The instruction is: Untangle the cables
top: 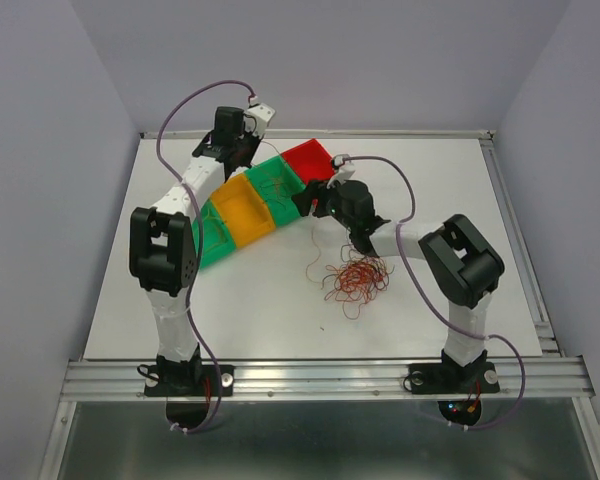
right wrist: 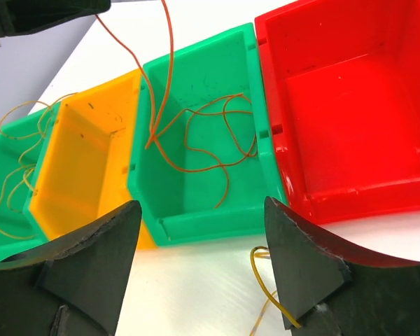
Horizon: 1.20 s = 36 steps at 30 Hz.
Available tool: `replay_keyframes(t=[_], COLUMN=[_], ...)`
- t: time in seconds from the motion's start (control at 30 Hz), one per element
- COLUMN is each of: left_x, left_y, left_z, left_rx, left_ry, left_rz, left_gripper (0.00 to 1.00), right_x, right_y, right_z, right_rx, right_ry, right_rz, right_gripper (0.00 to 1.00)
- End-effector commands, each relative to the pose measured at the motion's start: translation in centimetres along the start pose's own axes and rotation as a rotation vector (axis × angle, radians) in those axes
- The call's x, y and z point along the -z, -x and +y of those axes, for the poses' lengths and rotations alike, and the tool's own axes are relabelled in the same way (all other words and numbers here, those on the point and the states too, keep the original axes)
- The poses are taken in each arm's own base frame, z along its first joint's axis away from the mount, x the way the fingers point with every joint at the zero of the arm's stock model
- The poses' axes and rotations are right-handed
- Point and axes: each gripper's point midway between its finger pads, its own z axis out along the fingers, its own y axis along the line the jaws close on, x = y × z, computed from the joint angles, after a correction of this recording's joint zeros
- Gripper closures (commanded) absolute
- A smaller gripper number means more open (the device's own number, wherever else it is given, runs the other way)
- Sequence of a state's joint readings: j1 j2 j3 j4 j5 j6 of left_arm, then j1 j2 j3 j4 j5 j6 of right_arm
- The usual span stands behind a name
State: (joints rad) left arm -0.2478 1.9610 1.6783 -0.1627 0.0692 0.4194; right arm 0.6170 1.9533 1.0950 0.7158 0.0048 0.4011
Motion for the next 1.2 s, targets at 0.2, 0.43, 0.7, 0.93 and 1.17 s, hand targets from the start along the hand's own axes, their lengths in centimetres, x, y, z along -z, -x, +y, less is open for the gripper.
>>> replay_keyframes(t=[0.2,0.43,0.7,0.93,1.17], left_x=[-0.2,-1.0,-3.8,-4.6,-3.3], left_y=[1.7,-0.9,-3.7,-4.6,-2.6], left_z=[-3.6,-2.5,-4.4,-6.0,-5.6], left_rx=[-0.145,-0.221,-0.298,-0.362,-0.373], left_ry=[-0.030,0.050,-0.013,-0.034,-0.017], left_rz=[0.020,0.171,0.290,0.327,0.287], left_gripper=[1.00,1.00,1.00,0.98,0.69], right_x=[5.5,8.3,9.8,11.0,11.3], right_y=[3.6,3.8,3.4,3.3,2.8], right_z=[-0.2,-0.8,-1.2,-1.9,-2.3], right_rx=[0.025,0.044,0.020,0.016,0.016], right_ry=[-0.097,-0.132,-0.148,-0.174,-0.189], right_rz=[-0.055,-0.054,-0.064,-0.078,-0.071], right_gripper=[0.18,0.18,0.18,0.18,0.18])
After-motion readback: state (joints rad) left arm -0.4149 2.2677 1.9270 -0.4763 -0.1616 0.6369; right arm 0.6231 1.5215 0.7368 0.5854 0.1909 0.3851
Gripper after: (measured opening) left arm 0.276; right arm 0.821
